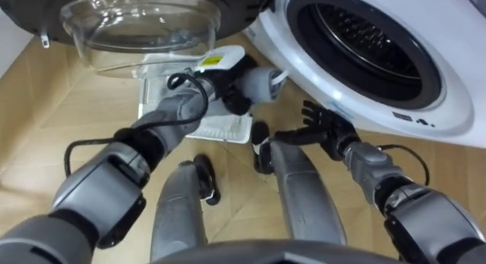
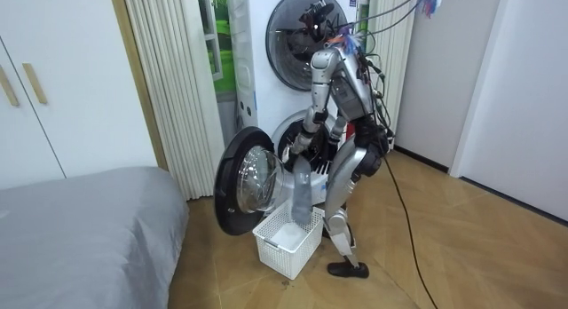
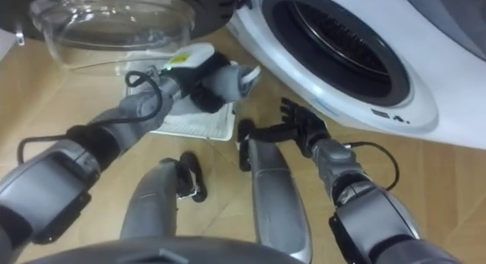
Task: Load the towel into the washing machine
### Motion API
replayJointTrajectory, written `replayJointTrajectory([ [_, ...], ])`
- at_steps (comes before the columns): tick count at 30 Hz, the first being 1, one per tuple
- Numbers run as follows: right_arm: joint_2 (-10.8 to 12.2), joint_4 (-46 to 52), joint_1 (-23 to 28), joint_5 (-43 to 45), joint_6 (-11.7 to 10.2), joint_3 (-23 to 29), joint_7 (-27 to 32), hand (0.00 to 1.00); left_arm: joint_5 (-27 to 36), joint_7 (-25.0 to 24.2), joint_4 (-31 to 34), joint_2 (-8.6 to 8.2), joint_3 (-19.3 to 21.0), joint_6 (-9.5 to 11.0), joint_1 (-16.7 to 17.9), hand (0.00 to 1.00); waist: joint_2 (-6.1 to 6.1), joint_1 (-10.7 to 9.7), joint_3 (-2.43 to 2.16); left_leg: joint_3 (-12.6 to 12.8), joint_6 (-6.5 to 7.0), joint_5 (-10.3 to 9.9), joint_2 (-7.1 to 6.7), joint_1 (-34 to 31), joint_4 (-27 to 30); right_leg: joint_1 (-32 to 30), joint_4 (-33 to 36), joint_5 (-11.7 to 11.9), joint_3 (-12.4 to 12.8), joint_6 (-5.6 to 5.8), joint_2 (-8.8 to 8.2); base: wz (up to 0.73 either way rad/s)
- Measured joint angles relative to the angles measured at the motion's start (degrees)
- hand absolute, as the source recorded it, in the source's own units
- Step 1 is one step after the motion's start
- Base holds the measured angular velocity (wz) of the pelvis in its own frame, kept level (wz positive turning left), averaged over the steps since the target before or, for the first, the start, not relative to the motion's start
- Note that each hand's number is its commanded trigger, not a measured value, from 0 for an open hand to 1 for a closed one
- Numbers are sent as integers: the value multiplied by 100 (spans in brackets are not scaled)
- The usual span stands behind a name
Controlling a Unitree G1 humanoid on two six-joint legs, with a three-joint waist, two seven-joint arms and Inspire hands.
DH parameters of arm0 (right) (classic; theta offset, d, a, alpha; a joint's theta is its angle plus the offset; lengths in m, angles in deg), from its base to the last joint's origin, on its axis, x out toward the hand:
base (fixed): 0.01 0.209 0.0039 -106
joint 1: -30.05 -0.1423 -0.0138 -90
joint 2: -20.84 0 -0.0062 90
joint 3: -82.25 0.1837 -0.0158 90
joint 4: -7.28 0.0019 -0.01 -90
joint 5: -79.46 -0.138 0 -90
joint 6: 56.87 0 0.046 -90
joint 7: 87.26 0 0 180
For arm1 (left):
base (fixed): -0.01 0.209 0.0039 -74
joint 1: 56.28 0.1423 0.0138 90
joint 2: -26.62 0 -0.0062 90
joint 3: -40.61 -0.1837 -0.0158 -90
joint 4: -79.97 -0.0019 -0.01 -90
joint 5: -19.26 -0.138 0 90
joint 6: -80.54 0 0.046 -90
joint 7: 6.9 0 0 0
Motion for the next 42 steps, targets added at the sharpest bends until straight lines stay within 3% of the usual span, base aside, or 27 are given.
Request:
replayJointTrajectory([
  [2,97,69,-8,89,-6,40,12,0,956,-466,168,-65,10,2,106,100,-24,15,0,7,8,5,6,-15,-13,-3,-15,-4,-19,7,-12,4],
  [5,212,124,14,170,-68,52,15,0,1895,-931,350,-186,-6,2,239,100,-63,7,-12,15,32,32,-13,-16,-69,-6,-42,-3,-38,16,-49,6],
  [9,203,90,4,177,-96,54,16,0,2401,-1259,407,-201,-204,-5,269,100,-89,3,-28,13,41,52,2,-58,-74,6,-135,46,-77,33,-33,1],
  [14,260,114,229,198,-97,58,25,0,2789,-1675,612,-203,-286,-138,383,100,-281,-15,-150,1,42,53,10,-14,-56,83,-144,58,-98,39,-28,1],
  [19,359,43,326,176,-83,154,17,0,3490,-2000,875,-214,-377,-149,454,100,-298,23,-168,-5,58,61,26,217,-90,381,-320,138,-137,61,2,2],
  [20,399,47,361,179,-82,154,26,100,3739,-2050,928,-214,-378,-170,455,100,-302,27,-176,-8,65,63,30,268,-127,421,-330,148,-135,72,-10,0],
  [25,503,60,456,179,-80,160,152,100,4322,-2219,1223,-217,-358,-369,482,100,-292,42,-197,-10,100,93,18,329,-156,495,-348,190,-144,80,-38,2],
  [35,524,58,510,414,-48,177,402,100,5624,-2271,1257,-333,-149,-475,678,100,-230,45,-252,3,89,106,18,351,-185,527,-408,209,-181,67,-19,0],
  [42,517,63,536,422,-39,224,403,100,5884,-2271,1257,-334,-75,-548,774,100,-211,129,-263,2,84,109,30,508,-264,689,-476,209,-188,69,-16,0],
])
